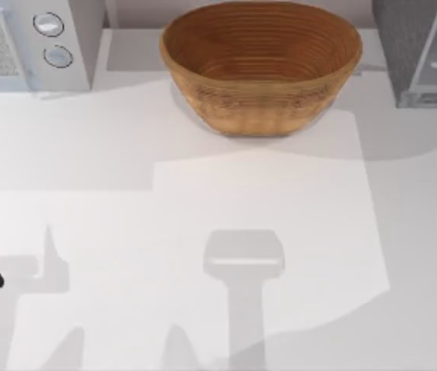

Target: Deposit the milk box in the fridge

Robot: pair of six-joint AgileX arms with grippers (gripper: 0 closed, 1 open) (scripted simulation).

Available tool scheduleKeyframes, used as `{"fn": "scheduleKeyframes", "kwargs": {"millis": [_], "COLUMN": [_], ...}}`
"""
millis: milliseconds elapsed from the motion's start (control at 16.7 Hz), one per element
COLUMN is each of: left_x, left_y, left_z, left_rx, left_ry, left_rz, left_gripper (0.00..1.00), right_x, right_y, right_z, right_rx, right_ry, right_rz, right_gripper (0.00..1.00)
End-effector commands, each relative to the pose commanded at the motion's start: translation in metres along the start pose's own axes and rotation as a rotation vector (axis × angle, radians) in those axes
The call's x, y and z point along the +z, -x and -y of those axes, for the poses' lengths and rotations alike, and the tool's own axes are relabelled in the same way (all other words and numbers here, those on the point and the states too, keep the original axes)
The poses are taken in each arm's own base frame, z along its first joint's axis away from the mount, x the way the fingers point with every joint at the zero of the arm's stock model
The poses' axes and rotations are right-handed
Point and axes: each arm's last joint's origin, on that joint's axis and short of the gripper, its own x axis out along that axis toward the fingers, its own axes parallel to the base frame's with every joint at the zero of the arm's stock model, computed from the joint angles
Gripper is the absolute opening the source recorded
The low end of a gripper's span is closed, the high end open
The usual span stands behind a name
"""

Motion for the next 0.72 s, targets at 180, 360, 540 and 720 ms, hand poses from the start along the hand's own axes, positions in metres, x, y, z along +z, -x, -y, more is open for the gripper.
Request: {"fn": "scheduleKeyframes", "kwargs": {"millis": [180, 360, 540, 720], "left_x": [0.0, 0.0, 0.0, 0.0], "left_y": [0.0, 0.0, 0.0, 0.0], "left_z": [0.0, 0.0, 0.0, 0.0], "left_rx": [0.0, 0.0, 0.0, 0.0], "left_ry": [0.0, 0.0, 0.0, 0.0], "left_rz": [0.0, 0.0, 0.0, 0.0], "left_gripper": [1.0, 1.0, 1.0, 1.0], "right_x": [0.006, 0.013, 0.015, 0.015], "right_y": [-0.006, -0.024, -0.048, -0.073], "right_z": [0.002, 0.004, 0.005, 0.005], "right_rx": [-0.003, -0.005, -0.005, -0.003], "right_ry": [0.003, 0.011, 0.012, 0.007], "right_rz": [0.021, 0.042, 0.039, 0.024], "right_gripper": [0.0, 0.0, 0.0, 0.0]}}
